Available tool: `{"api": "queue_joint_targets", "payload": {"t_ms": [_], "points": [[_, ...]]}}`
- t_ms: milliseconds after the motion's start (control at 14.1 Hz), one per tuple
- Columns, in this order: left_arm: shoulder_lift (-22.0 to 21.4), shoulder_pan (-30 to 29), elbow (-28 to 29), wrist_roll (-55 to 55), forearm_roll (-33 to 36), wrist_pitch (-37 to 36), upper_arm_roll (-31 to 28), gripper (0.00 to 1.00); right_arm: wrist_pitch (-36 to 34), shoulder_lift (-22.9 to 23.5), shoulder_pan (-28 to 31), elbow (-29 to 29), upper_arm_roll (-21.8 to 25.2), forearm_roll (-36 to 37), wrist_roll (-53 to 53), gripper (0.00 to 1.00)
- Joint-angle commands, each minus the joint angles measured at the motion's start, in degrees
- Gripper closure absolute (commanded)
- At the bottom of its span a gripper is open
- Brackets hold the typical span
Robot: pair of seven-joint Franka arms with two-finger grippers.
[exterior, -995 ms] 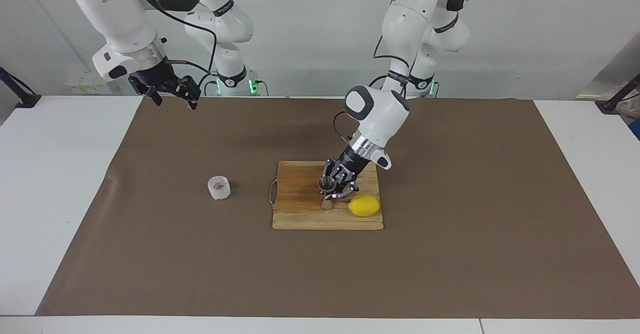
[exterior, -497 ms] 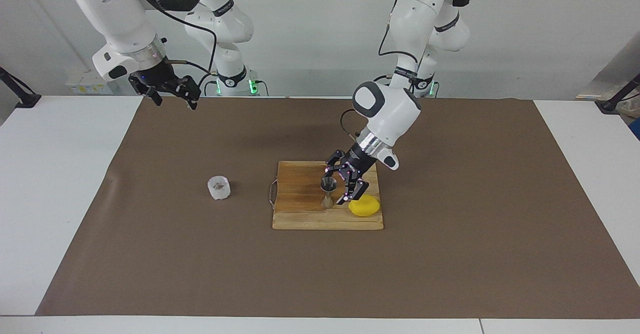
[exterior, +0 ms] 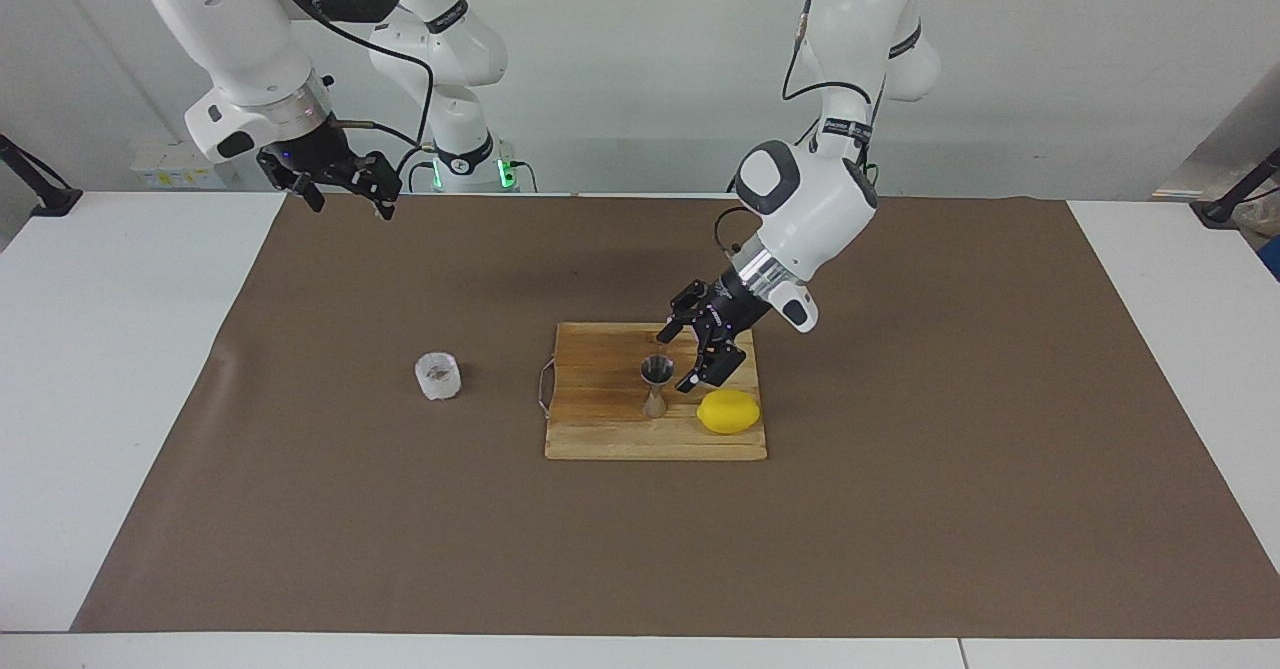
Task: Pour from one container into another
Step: 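Set the silver cup down beside the lemon and open the left gripper, then withdraw the left gripper while the right gripper opens and rises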
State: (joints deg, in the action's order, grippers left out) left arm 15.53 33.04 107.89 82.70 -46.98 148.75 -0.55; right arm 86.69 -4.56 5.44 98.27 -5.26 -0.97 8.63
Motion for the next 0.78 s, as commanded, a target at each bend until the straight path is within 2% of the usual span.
{"api": "queue_joint_targets", "payload": {"t_ms": [0,213,355,497,568,710], "points": [[-0.9,-3.2,-3.5,-1.5,12.0,-7.4,-0.6,0.00,0.7,0.0,0.5,-0.1,-0.3,-1.0,0.7,0.00],[-0.8,-7.5,-9.2,-3.4,23.9,-16.6,-0.6,0.00,0.7,0.0,0.5,-0.1,-0.3,-1.0,0.7,0.00],[-2.2,-9.7,-9.6,-10.5,25.3,-20.9,-0.6,0.00,-0.3,-0.1,0.5,0.0,-0.3,-1.0,0.5,0.00],[-3.0,-10.4,-9.6,-21.9,25.4,-24.1,-0.9,0.00,-6.9,-1.0,2.5,0.5,0.3,-1.0,0.2,0.00],[-3.3,-10.5,-9.5,-25.8,26.5,-25.0,-0.9,0.00,-7.4,-1.2,2.4,0.5,0.3,-1.0,0.2,0.00],[-4.5,-10.5,-9.5,-32.7,33.5,-27.6,-0.9,0.00,-7.0,-1.2,2.2,0.3,-0.2,-1.0,-0.1,0.00]]}}
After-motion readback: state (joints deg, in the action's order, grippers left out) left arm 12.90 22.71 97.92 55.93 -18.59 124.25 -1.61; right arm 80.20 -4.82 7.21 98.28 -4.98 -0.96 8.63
